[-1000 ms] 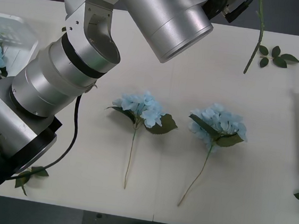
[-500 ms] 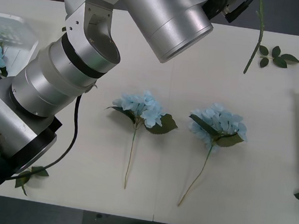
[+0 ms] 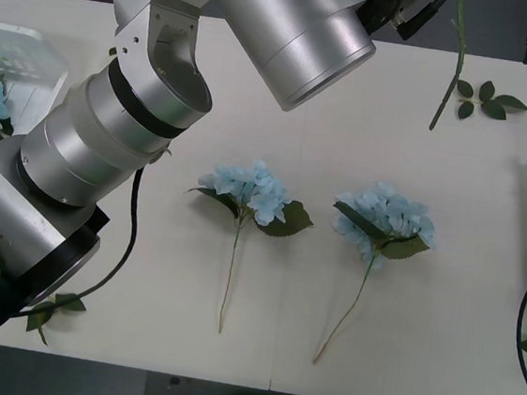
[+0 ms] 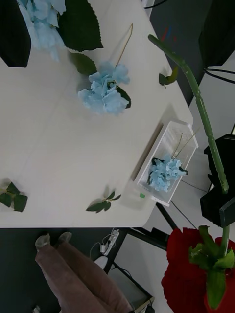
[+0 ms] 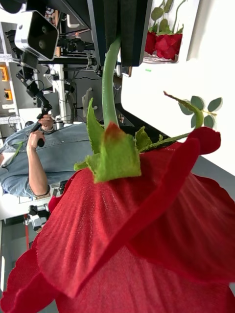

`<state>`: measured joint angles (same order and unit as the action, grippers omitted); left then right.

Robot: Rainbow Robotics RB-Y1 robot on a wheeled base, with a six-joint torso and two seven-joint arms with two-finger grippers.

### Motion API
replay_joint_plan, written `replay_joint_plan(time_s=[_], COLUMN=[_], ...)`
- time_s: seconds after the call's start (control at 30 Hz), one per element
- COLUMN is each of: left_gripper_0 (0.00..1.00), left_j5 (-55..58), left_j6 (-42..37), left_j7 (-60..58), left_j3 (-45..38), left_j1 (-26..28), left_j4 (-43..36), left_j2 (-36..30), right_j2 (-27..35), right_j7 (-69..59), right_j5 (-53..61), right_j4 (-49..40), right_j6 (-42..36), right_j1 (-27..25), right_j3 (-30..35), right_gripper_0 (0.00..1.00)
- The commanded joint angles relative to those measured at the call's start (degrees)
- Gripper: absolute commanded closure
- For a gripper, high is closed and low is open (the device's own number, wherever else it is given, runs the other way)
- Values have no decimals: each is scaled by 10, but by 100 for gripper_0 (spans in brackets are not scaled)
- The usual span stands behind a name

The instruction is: Put the red flowers into the right box and the blue flowers into the left box

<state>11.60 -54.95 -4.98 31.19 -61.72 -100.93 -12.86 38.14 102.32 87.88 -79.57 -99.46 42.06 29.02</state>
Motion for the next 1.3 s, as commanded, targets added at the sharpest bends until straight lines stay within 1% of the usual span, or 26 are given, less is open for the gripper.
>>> replay_joint_plan(time_s=[0.03,0.2,0.4,0.67,0.7,0.73,0.77,0.8,0.83,0.87,1.0,1.3], left_gripper_0=[100,100,100,100,100,100,100,100,100,100,100,100], left_j5=[-4,-4,-4,-4,-4,-4,-4,-4,-4,-4,-4,-4], left_j6=[5,5,5,5,5,5,5,5,5,5,5,5], left_j7=[-8,-8,-8,-8,-8,-8,-8,-8,-8,-8,-8,-8], left_j3=[-9,-9,-9,-9,-9,-9,-9,-9,-9,-9,-9,-9], left_j1=[-20,-20,-20,-20,-20,-20,-20,-20,-20,-20,-20,-20], left_j4=[-20,-20,-20,-20,-20,-20,-20,-20,-20,-20,-20,-20], left_j2=[1,1,1,1,1,1,1,1,1,1,1,1], right_j2=[-16,-40,-63,-80,-82,-84,-84,-85,-85,-85,-86,-85], right_j7=[-54,-76,-79,-81,-84,-86,-87,-90,-99,-107,-139,-139], right_j5=[6,5,5,12,15,18,19,21,24,27,40,44], right_j4=[-9,-9,-9,-9,-9,-9,-9,-9,-9,-9,-9,-9], right_j6=[10,18,22,22,21,21,21,21,21,20,19,18], right_j1=[35,53,64,71,71,71,71,71,71,71,71,71], right_j3=[-17,-37,-48,-58,-61,-63,-65,-69,-70,-72,-80,-80], right_gripper_0=[0,0,0,0,10,30,40,77,97,100,100,100])
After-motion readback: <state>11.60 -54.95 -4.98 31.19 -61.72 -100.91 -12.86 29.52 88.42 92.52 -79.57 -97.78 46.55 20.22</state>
